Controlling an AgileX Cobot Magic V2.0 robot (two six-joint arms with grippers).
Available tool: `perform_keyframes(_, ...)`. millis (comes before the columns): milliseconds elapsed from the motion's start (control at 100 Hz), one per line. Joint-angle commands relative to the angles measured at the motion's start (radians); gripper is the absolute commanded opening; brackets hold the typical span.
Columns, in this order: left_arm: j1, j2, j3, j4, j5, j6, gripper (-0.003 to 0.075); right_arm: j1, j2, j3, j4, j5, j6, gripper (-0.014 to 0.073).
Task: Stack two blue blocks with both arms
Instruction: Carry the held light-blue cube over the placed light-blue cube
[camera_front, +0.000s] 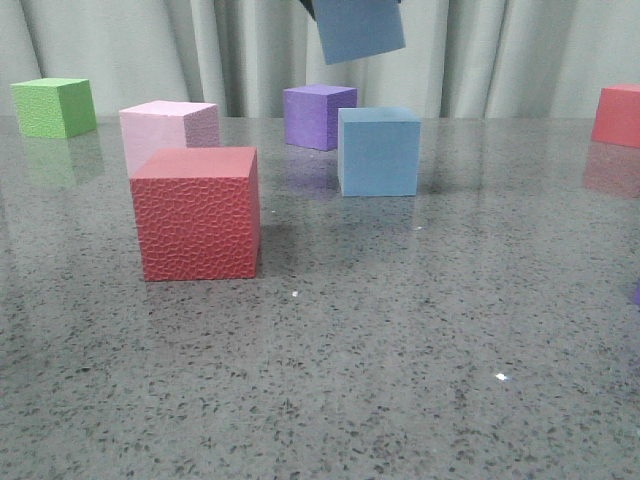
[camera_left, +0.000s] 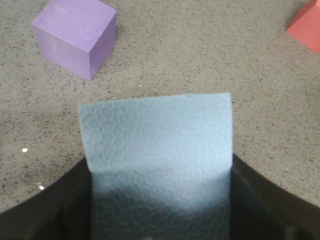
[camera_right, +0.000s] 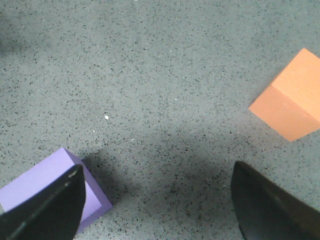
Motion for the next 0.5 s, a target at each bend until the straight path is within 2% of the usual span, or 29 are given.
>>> perform_keyframes(0,-0.013,-0.027,-0.034,0.025,-0.054,-0.022,0.0230,0.000,-0.010,-0.023,-0.012,-0.056,-0.005,0.0591)
perform_keyframes(490,-0.017,0.011,-0.045,0.025,-0.066,-0.030,0.0230,0.000,-0.010,-0.023,-0.012,-0.056,-0.005,0.0591)
